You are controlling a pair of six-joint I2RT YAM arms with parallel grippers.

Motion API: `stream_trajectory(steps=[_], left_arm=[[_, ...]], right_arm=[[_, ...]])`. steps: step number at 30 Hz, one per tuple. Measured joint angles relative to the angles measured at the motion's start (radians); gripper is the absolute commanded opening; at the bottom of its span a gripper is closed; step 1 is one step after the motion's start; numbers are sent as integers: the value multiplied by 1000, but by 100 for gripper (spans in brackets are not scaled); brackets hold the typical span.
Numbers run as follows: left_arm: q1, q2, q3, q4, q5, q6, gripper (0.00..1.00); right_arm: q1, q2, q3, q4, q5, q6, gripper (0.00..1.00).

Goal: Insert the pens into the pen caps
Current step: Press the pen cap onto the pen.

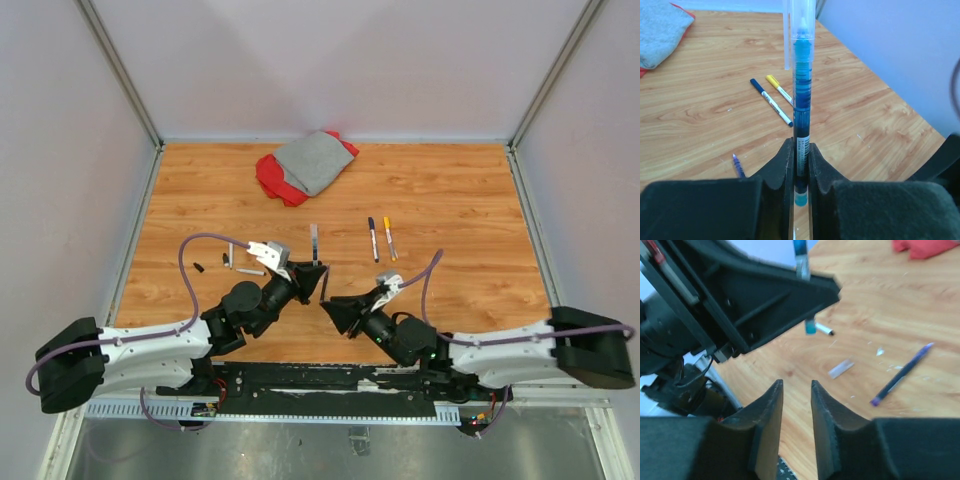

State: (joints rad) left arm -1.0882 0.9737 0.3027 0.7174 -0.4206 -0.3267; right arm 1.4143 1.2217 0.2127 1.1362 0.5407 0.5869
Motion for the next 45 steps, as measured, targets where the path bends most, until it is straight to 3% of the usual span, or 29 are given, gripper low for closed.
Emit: stream_trajectory(steps=[4, 9, 14, 19, 23, 31, 33, 37, 41, 45], left_arm=[[0, 5, 0, 0, -8, 8, 1], [0, 24, 0, -3, -25, 14, 0], [0, 49, 0, 11, 17, 28, 0], [0, 96, 6, 37, 103, 34, 1], [0, 112, 13, 41, 139, 34, 0], [0, 112, 13, 54, 160, 34, 0], [0, 112, 13, 56, 164, 34, 0], [0, 111, 13, 59, 165, 34, 0], [0, 101, 13, 51, 156, 34, 0], [0, 88, 13, -6, 148, 34, 1]], right_arm=[[-23, -376, 49, -412, 91, -62, 52], [-169, -563, 127, -714, 87, -94, 66], [-380, -513, 362, -950, -96, -122, 78], [-506, -327, 583, -1019, -358, -141, 77], [-512, -209, 652, -1032, -496, -161, 72], [-512, -124, 682, -1036, -568, -177, 43], [-512, -117, 682, -1033, -572, -177, 32], [-512, -107, 682, -1027, -577, -177, 1], [-513, -105, 665, -993, -578, -165, 0], [-511, -115, 563, -856, -574, -135, 1]])
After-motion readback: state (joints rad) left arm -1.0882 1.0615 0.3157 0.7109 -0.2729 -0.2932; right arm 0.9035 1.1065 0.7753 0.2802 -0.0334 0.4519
